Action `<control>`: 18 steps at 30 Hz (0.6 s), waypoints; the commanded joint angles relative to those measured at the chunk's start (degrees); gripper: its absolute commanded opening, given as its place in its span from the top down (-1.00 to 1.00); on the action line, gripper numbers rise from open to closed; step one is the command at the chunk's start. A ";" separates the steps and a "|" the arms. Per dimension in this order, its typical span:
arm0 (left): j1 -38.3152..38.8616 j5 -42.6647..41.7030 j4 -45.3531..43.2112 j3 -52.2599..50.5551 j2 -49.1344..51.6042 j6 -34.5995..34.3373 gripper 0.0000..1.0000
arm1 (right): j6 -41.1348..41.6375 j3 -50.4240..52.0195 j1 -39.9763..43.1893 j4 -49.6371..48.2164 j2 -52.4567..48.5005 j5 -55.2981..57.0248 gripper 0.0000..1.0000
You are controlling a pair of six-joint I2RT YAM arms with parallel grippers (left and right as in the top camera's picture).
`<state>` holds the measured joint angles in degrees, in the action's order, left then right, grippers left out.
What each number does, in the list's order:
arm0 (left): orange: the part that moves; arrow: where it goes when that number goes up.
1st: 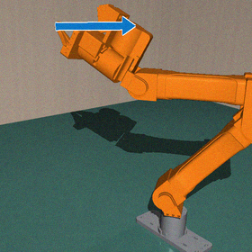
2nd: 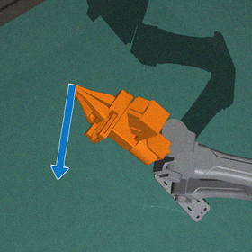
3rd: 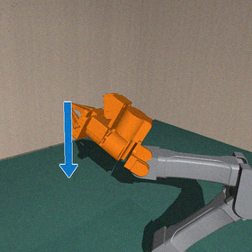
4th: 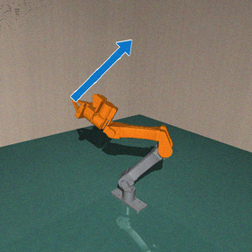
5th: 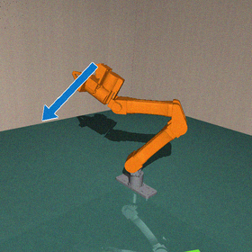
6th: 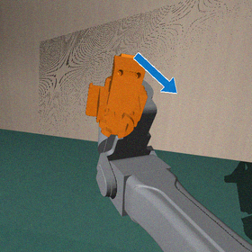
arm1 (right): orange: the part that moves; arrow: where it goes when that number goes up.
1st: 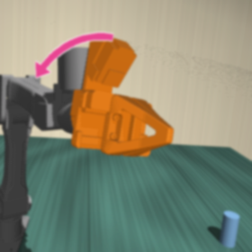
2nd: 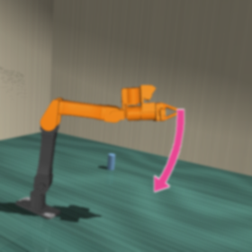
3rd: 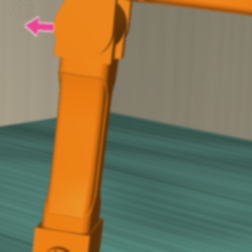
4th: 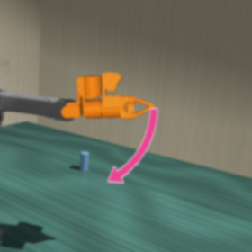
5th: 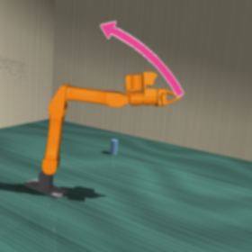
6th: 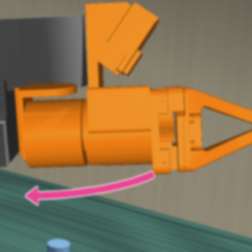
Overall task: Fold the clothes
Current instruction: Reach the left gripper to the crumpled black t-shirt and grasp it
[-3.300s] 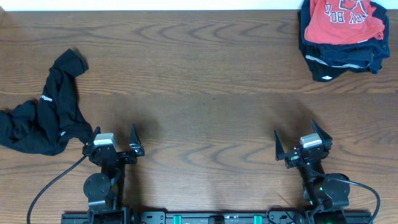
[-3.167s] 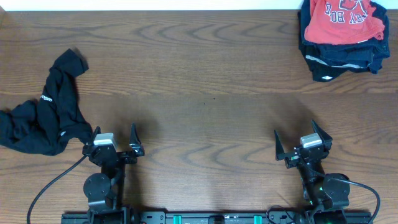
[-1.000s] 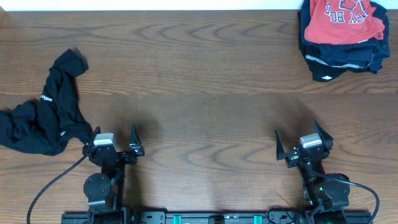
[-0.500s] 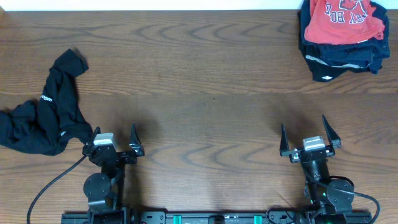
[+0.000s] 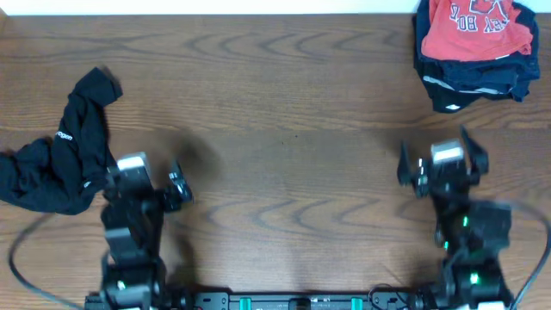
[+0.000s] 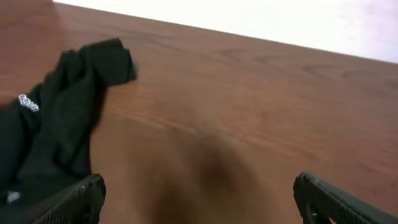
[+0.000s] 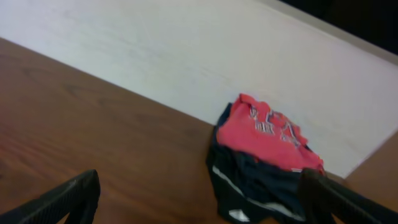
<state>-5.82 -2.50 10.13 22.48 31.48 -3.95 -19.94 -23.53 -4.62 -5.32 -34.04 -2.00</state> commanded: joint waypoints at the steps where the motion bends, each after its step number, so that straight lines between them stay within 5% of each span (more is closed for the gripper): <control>1: 0.11 1.66 3.13 10.01 10.40 -0.83 -0.96 | 1.44 -8.35 0.39 0.46 -11.19 -4.48 -0.99; 12: 0.02 -7.19 21.92 40.65 40.61 -0.26 -0.96 | 4.92 -43.01 0.39 16.26 -47.08 -19.39 -0.98; 18: 0.02 -7.15 27.21 46.21 47.76 3.89 -0.96 | 4.90 -57.57 0.39 30.40 -60.74 -23.26 -0.98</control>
<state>-5.82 -8.71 36.27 67.13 77.60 -3.03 -15.64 -76.51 -4.62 22.98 -90.80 -20.84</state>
